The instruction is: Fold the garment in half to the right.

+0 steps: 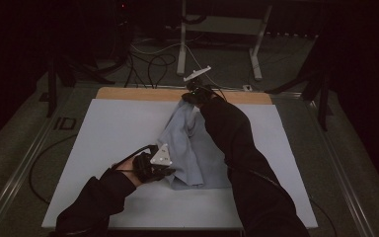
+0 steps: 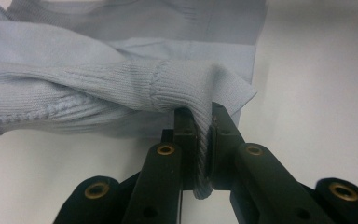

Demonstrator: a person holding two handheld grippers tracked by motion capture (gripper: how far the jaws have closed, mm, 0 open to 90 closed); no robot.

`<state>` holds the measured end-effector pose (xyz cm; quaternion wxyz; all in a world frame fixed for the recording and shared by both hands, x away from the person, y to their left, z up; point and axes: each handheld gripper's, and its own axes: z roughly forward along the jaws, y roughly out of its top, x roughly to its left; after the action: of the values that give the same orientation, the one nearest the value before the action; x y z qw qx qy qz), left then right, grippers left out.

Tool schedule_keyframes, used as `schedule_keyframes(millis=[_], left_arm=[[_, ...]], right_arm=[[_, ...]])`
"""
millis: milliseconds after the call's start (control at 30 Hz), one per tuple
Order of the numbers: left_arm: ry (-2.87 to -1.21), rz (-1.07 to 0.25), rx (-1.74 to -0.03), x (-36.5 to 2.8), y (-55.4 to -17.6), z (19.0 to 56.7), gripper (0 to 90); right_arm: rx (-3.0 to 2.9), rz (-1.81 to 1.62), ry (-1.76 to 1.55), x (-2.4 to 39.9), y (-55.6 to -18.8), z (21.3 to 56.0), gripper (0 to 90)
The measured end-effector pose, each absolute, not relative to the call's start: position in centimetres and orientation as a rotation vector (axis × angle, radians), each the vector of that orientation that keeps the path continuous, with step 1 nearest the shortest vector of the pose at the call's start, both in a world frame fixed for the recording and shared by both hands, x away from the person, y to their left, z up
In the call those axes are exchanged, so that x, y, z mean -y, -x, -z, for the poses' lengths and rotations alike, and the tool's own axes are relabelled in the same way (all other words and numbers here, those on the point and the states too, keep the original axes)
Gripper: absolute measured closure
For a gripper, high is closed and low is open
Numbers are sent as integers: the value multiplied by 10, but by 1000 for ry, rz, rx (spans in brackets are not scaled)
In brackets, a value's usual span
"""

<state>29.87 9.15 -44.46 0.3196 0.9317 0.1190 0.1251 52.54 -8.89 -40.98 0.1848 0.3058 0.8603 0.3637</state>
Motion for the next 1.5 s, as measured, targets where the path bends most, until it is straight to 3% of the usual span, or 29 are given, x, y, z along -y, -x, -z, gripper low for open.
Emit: schedule_keyframes(millis=[767, 1500], left_arm=[[-2476, -317, -185, -43, -300, 439, 856], [-2508, -310, -112, 8, -303, 450, 855]], right_arm=[[-2374, -1036, -909, 137, -524, 410, 873], [-2385, -1071, -929, 147, -527, 426, 872]])
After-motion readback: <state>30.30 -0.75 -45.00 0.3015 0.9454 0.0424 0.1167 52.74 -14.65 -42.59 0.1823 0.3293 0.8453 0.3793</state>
